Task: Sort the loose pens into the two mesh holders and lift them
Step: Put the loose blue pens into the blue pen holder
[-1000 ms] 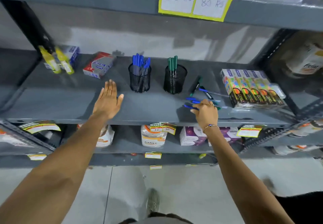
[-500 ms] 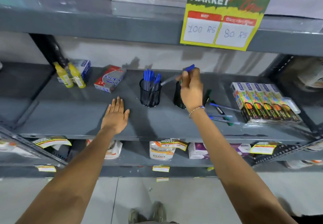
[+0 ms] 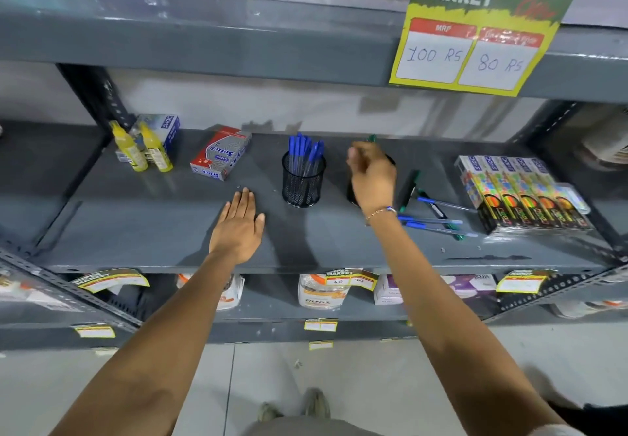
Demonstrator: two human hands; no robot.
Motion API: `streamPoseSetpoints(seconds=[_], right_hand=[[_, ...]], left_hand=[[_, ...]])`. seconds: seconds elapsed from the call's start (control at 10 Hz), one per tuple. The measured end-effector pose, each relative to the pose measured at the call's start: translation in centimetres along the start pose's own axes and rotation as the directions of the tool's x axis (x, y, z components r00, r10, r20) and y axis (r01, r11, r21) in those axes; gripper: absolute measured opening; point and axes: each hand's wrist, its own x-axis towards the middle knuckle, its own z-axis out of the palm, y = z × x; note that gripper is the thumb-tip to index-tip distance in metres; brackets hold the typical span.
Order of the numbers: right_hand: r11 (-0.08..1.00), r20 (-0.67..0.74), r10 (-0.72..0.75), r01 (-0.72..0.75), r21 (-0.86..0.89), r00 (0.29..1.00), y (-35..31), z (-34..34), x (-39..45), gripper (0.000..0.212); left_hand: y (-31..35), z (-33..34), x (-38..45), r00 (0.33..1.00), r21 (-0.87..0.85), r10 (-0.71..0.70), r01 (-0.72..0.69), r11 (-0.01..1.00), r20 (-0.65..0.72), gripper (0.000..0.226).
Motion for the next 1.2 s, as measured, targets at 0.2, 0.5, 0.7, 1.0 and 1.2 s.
streamPoseSetpoints(seconds=[0.2, 0.5, 0.7, 1.0, 1.2], right_hand=[[0.896, -0.032, 0.195, -0.191, -0.400, 0.980, 9.4, -6.7, -2.5, 0.018], [0.784, 0.091, 0.310, -0.201, -0.587, 0.946, 13.4, -9.5, -2.2, 0.021], [0.744, 0.132, 0.310, -0.154, -0.651, 0.942, 12.9, -8.8, -2.2, 0.015], [0.980, 0.028, -0.013, 0.019, -0.200, 1.000, 0.8, -6.6, -1.6, 0.018], [0.972, 0.060, 0.026, -0.039, 0.233, 0.998, -4.0, -1.2, -0.5, 0.016]], left_hand=[[0.1, 0.0, 0.0, 1.000, 0.002, -0.003, 0.003, 1.000, 0.013, 0.061], [0.0, 0.2, 0.1, 1.000, 0.006, -0.013, 0.013, 1.000, 0.021, 0.061], [-0.1, 0.3, 0.0, 1.000, 0.008, -0.008, 0.008, 1.000, 0.003, 0.061], [0.0, 0.1, -0.1, 1.000, 0.007, -0.001, 0.001, 1.000, -0.010, 0.061], [-0.1, 0.0, -0.2, 1.000, 0.004, 0.002, -0.002, 1.000, -0.017, 0.062]])
